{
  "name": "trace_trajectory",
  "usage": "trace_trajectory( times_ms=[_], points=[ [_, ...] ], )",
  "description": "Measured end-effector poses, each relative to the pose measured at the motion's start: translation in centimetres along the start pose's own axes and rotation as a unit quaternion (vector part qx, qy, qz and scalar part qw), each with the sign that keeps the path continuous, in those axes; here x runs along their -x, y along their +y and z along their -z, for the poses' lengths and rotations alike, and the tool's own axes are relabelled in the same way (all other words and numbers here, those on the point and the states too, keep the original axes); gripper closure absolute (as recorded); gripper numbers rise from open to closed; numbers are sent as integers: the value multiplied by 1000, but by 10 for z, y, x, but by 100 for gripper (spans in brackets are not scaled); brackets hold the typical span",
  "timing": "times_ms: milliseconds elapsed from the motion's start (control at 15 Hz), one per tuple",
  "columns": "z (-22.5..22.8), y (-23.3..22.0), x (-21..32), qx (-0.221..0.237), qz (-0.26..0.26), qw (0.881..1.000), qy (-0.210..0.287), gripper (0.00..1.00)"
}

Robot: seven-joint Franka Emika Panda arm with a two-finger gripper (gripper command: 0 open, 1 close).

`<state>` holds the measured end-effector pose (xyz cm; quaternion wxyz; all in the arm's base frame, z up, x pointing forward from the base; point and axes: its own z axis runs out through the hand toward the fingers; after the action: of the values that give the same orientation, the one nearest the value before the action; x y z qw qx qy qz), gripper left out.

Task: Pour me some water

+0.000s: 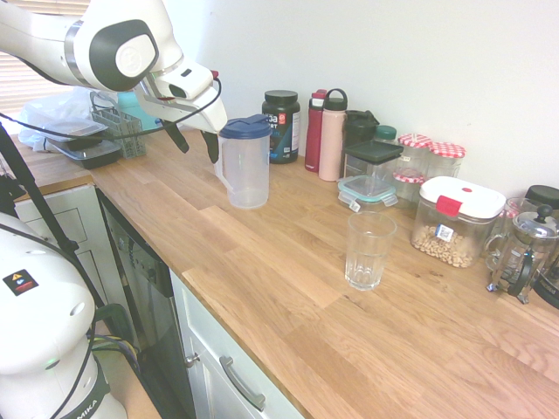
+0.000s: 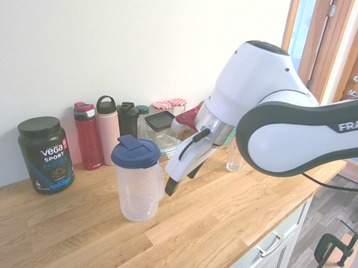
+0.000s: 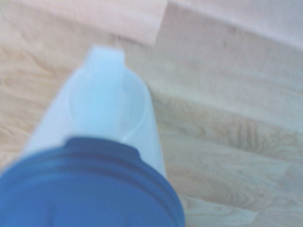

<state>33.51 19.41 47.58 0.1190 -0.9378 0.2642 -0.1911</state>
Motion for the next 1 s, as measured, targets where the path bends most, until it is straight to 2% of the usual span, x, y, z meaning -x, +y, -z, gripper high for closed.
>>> trace_trajectory(
  times_ms=[67, 467, 733, 1000],
  points=[
    [-7, -8, -7, 4, -5, 1000, 5, 100],
    [-45, -55, -17, 28, -53, 998, 28, 100],
    [-50, -54, -17, 41, -71, 996, 48, 100],
    [-55, -50, -22, 45, -78, 995, 47, 100]
  ],
)
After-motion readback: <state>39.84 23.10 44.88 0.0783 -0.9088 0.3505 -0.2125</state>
